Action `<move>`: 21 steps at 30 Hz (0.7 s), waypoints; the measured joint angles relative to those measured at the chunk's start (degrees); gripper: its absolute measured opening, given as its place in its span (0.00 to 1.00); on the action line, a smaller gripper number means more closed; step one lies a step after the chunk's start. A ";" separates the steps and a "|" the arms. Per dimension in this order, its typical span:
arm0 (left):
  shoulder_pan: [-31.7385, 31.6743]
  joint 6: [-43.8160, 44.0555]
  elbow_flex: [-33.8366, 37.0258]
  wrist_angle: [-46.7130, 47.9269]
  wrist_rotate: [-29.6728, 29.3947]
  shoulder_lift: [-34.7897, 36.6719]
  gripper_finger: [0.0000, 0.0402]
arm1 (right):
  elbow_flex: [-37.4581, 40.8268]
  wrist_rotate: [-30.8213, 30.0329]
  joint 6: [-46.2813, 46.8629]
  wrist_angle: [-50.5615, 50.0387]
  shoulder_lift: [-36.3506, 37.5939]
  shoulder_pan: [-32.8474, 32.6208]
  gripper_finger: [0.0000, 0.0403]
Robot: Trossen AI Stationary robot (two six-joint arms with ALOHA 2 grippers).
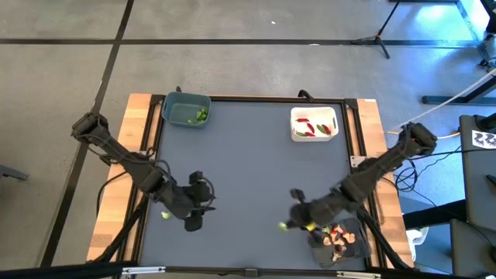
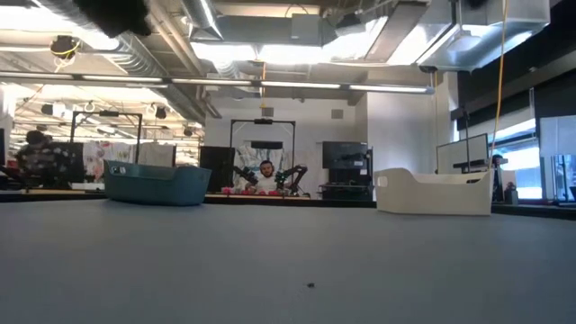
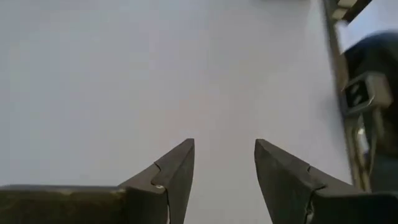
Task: Sort produce into baskets
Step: Put the green mushroom into the black bin
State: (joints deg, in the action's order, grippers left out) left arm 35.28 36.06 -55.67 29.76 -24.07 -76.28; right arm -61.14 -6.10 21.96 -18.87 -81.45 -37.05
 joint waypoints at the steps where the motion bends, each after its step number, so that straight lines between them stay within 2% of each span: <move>1: 0.53 1.63 0.00 1.81 0.02 -0.05 0.41 | 0.00 0.63 3.04 -1.73 0.54 -1.69 0.03; 6: 3.20 9.79 0.00 9.86 0.91 -0.38 0.41 | 0.00 7.89 24.29 -9.60 1.16 -10.26 0.03; 11: 5.54 17.58 -0.02 15.36 6.53 -0.36 0.41 | 0.02 8.17 43.49 -14.68 -0.33 -18.43 0.03; 17: 7.96 24.56 -0.02 22.71 12.05 -0.64 0.41 | 0.02 7.23 60.37 -23.21 -3.68 -23.54 0.04; 21: 8.97 27.50 -0.02 27.34 15.82 -1.68 0.41 | 0.02 9.30 64.93 -28.43 -5.77 -23.74 0.07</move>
State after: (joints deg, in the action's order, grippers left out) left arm 44.25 63.56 -55.68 57.10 -8.24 -77.96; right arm -61.12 3.20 86.88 -47.30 -87.22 -60.79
